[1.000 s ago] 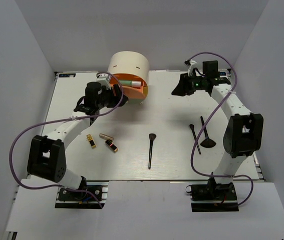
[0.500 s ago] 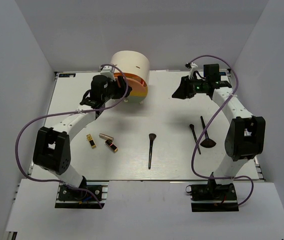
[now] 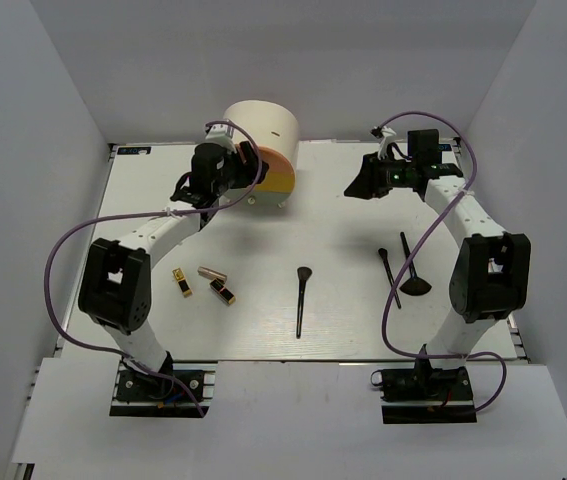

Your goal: Organize the makeup

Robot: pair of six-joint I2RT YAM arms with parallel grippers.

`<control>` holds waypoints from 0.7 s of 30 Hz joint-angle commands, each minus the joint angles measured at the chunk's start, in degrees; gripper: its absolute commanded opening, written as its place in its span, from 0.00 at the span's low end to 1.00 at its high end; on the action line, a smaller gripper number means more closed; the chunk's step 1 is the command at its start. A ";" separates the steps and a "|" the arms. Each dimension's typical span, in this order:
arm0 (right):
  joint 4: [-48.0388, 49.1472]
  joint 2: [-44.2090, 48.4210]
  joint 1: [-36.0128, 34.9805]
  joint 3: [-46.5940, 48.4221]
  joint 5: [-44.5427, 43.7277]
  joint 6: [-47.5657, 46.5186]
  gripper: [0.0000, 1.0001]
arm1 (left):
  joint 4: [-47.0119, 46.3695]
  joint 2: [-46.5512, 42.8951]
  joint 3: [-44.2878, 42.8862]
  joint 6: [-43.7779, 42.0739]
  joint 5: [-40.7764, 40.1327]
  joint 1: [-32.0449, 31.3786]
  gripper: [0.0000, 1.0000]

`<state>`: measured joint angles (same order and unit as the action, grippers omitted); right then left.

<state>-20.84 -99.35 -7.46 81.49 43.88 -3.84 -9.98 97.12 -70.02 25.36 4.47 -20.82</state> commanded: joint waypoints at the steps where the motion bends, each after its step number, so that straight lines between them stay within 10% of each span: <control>1: 1.77 2.85 0.17 -0.63 0.51 -0.73 0.40 | -3.47 0.08 -3.45 0.65 -1.22 -0.19 0.76; 21: 1.86 3.90 0.61 -3.36 -0.20 -1.70 0.40 | -3.12 -12.48 10.76 1.17 -3.50 -0.19 0.80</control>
<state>-20.40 -97.84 -7.16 78.81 43.46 -4.93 -12.19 89.06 -62.00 26.00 2.70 -20.88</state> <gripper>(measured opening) 0.402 0.795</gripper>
